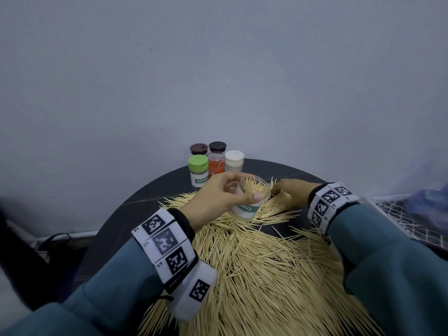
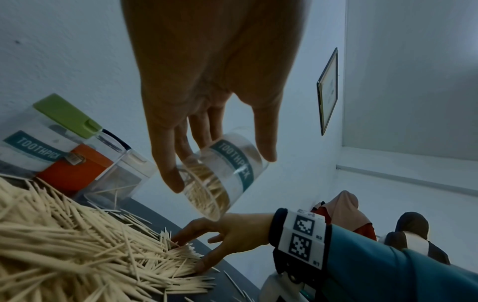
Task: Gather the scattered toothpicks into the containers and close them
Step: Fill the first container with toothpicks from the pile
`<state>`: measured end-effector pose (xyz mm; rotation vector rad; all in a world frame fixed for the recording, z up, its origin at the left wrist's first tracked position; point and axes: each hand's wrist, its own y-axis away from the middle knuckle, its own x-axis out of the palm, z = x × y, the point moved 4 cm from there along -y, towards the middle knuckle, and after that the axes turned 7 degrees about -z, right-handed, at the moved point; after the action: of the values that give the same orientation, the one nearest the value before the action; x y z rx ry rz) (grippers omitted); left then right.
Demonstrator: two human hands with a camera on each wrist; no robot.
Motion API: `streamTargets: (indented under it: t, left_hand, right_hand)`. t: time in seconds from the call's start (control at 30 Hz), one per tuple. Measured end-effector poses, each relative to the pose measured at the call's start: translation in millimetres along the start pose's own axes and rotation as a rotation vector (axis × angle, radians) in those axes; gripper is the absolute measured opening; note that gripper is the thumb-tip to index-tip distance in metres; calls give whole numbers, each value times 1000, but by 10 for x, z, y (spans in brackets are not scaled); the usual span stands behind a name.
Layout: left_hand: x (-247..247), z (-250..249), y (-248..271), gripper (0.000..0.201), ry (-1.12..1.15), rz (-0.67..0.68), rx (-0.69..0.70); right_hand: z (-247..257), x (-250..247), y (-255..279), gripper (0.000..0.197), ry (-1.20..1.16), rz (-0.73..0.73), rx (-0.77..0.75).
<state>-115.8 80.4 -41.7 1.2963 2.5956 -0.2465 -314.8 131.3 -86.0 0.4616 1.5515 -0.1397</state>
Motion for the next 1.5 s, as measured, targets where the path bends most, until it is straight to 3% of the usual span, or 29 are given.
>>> streamTargets:
  t: [0.07,0.27,0.4,0.7,0.87,1.03,1.2,1.5]
  left_hand:
    - [-2,10,-3,67,-9,0,-7]
    - [15,4,0,44,-13,1,-10]
    - [23,2,7,43,-15,10,-7]
    - [18,-12,21,66,-53,18,13]
    - [21,-10,21,54,-45,18,5]
    - [18,1,12,45,-33,13,3]
    - [16,13,6,47,-33,11,6]
    - [6,30,12,47,-38,12,3]
  right_hand:
    - [-13,-4,1,47,-4,-22,-6]
    - [-34,15,44,34,-39,-36,7]
    - [5,45,48,36,-51,2,-1]
    - [79,30,123,41,-53,56,-3]
    - [83,37,204,35,-76,86,49]
    - [114,45,289,20,-266,93,71]
    - [174,25,365,21,-533,80,65]
    - [218,20,434,25,-719,96,33]
